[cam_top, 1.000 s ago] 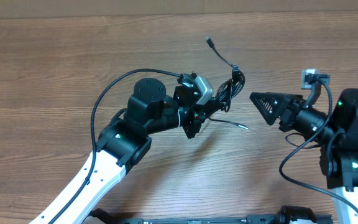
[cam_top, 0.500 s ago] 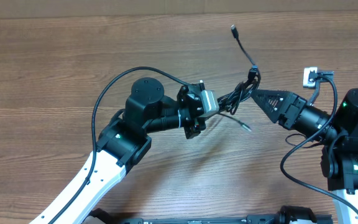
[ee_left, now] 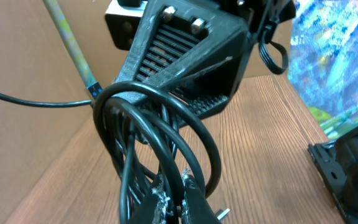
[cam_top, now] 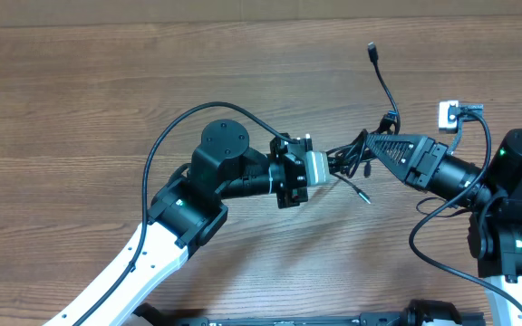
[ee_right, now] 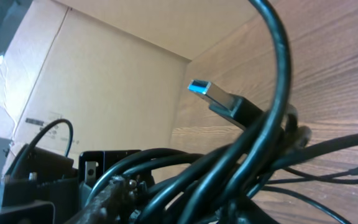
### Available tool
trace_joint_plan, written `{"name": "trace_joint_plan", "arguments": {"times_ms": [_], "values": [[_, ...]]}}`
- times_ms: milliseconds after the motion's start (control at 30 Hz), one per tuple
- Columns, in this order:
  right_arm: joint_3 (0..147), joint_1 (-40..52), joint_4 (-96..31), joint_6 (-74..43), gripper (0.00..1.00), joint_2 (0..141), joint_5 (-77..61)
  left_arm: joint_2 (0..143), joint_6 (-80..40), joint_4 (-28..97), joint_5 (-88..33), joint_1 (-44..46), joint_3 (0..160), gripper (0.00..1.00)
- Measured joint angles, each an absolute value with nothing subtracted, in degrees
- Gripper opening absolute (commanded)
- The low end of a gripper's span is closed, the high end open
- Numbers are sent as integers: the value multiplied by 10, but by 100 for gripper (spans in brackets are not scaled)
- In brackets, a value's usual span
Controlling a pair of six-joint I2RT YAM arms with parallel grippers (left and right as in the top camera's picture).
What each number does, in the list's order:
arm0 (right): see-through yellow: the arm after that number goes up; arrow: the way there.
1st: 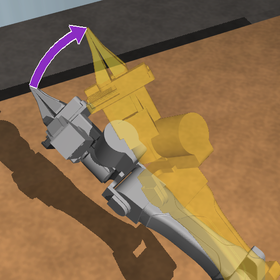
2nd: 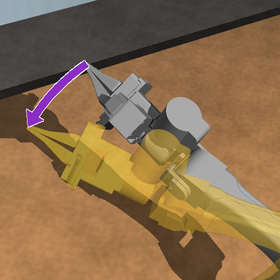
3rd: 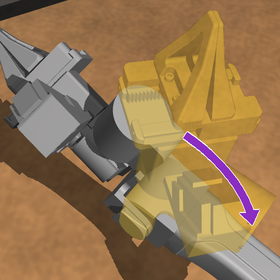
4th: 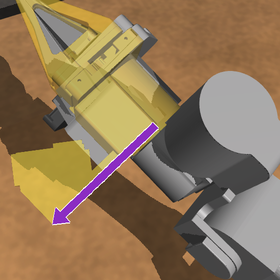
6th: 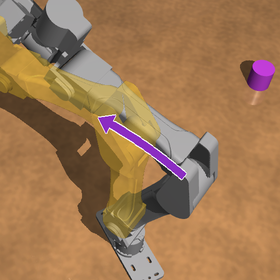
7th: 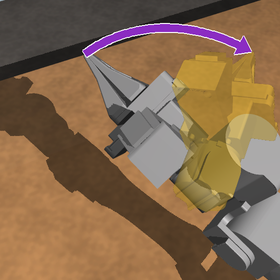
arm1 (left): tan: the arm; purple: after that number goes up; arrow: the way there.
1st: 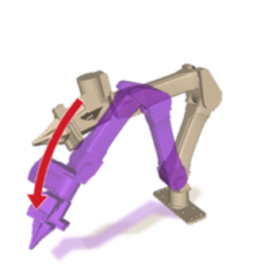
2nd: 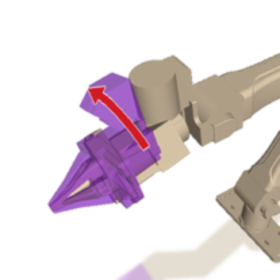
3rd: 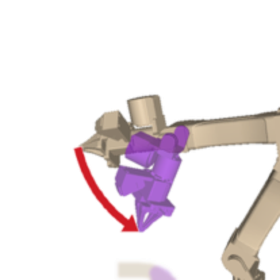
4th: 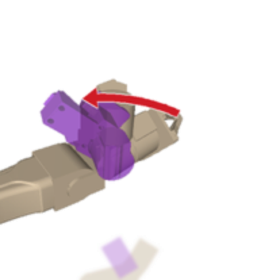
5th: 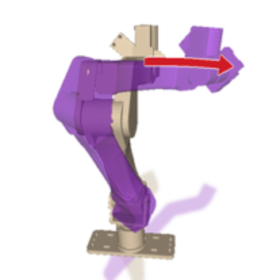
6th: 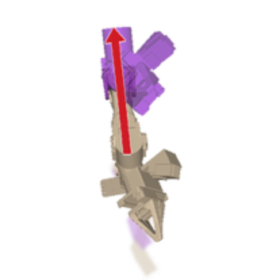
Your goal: Untangle cables
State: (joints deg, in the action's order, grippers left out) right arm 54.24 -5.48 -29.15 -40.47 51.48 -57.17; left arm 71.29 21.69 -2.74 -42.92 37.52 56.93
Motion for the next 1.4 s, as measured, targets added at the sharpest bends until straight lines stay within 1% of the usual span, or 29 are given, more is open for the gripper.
{"name": "trace_joint_plan", "arguments": {"times_ms": [300, 367, 400, 467, 533, 667, 733, 767, 833, 967, 1000, 1033, 1067, 1100, 1167, 1233, 1300, 1400], "values": [[543, -55, -291, -410, 12, 515, -570, 713, 234, -28, -429, 375, 569, 4], [543, -55, -289, -413, 9, 515, -569, 713, 238, -28, -429, 375, 569, 4], [543, -55, -288, -415, 8, 515, -568, 713, 240, -28, -429, 375, 569, 6], [543, -55, -288, -415, 7, 515, -567, 713, 242, -29, -429, 375, 569, 11], [543, -55, -289, -413, 5, 515, -564, 713, 240, -31, -429, 375, 569, 13], [543, -55, -292, -405, 4, 515, -554, 713, 222, -35, -426, 375, 569, 14], [543, -55, -292, -399, 4, 515, -549, 713, 199, -36, -418, 375, 569, 21], [543, -55, -292, -396, 4, 515, -547, 713, 187, -37, -415, 375, 569, 22], [543, -55, -293, -390, 4, 515, -542, 713, 154, -39, -405, 375, 569, 19], [543, -55, -294, -381, 4, 515, -534, 712, 100, -40, -394, 375, 569, 8], [543, -55, -294, -377, 5, 515, -533, 712, 79, -41, -389, 375, 569, 11], [543, -55, -294, -374, 5, 515, -531, 712, 63, -43, -384, 375, 569, 19], [543, -55, -294, -373, 5, 515, -531, 712, 32, -45, -375, 375, 569, 45], [543, -55, -294, -371, 5, 515, -531, 712, 5, -46, -368, 375, 569, 67], [543, -55, -295, -368, 5, 515, -530, 712, -81, -46, -348, 375, 569, 78], [543, -55, -294, -366, 5, 515, -529, 712, -142, -47, -340, 375, 569, 85], [543, -55, -294, -362, 5, 515, -529, 712, -182, -54, -346, 375, 569, 100], [543, -55, -295, -353, 5, 515, -527, 712, -218, -60, -364, 375, 569, 100]]}}
